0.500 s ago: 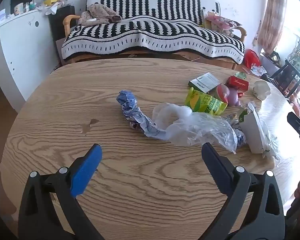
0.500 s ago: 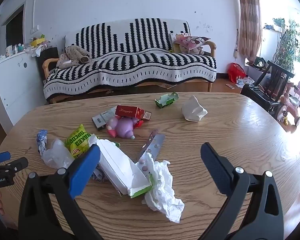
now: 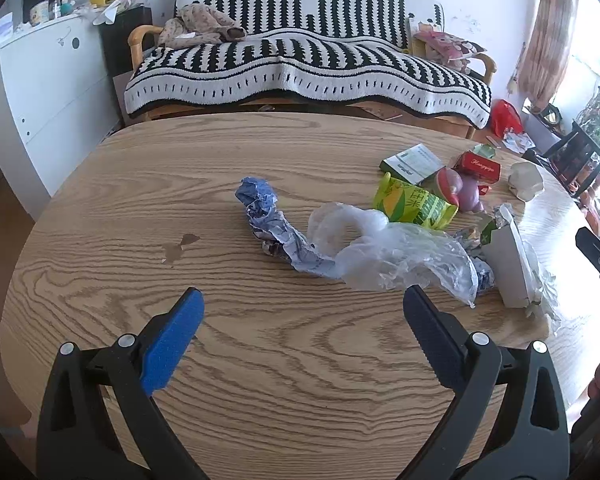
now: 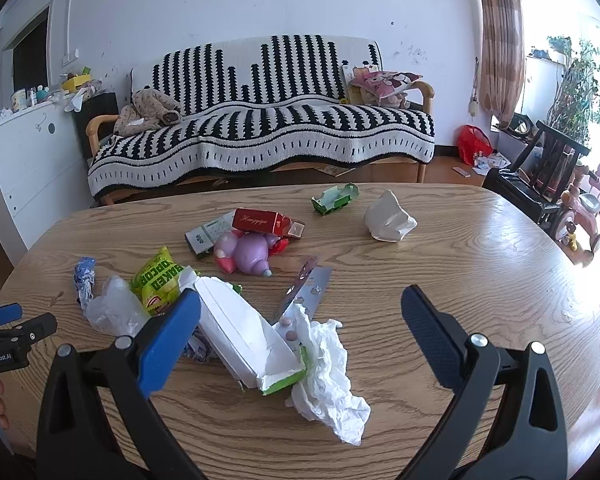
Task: Collect trash
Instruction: 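Reach the left tool toward the crumpled blue foil while the right tool reaches for white tissue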
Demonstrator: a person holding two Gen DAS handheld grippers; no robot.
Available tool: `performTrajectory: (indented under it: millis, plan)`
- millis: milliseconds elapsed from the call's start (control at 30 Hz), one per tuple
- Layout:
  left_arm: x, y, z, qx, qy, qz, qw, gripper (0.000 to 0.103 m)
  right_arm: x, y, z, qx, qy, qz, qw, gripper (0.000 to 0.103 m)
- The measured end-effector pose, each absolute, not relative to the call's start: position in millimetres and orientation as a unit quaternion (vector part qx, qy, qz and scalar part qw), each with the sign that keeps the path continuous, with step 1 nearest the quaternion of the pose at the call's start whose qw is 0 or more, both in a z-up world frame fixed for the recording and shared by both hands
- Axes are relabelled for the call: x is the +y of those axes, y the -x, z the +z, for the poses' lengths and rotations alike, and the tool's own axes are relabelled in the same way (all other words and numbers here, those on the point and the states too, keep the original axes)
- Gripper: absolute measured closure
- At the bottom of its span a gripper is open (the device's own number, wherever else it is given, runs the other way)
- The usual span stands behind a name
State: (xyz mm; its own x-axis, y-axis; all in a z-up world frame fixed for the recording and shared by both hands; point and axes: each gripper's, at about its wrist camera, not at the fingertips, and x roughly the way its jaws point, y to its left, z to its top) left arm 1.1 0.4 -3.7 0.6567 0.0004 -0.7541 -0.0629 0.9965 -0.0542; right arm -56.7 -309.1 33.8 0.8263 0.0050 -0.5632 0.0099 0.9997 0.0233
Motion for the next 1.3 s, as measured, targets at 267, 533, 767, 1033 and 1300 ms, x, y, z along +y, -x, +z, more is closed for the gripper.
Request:
performTrajectory:
  millis: [267, 533, 767, 1033, 1300]
  plan:
    - [1.7, -1.3, -5.9, 0.41, 0.04, 0.017, 0.911, 0.006, -308.1, 57.0, 33.0, 0.294, -0.011, -0.001, 0.956, 0.006]
    - [4.2, -2.2, -7.4, 0.412, 0.05, 0.015, 0.91, 0.006, -307.1, 55.9, 32.7, 0.293, -0.01, -0.002, 0.956, 0.006]
    - [9.2, -2.6, -8.9, 0.407, 0.065, 0.007, 0.911, 0.006, -306.6, 58.5, 31.8, 0.301, -0.007, 0.003, 0.954, 0.006]
    - [36.3, 0.7, -11.4, 0.401, 0.083, 0.022, 0.912, 0.006, -298.1, 48.6, 26.3, 0.352, 0.029, 0.01, 0.936, 0.006]
    - [46.6, -2.5, -19.6, 0.418, 0.072, 0.039, 0.905, 0.006, -314.7, 54.7, 28.6, 0.303, 0.026, -0.013, 0.953, 0.006]
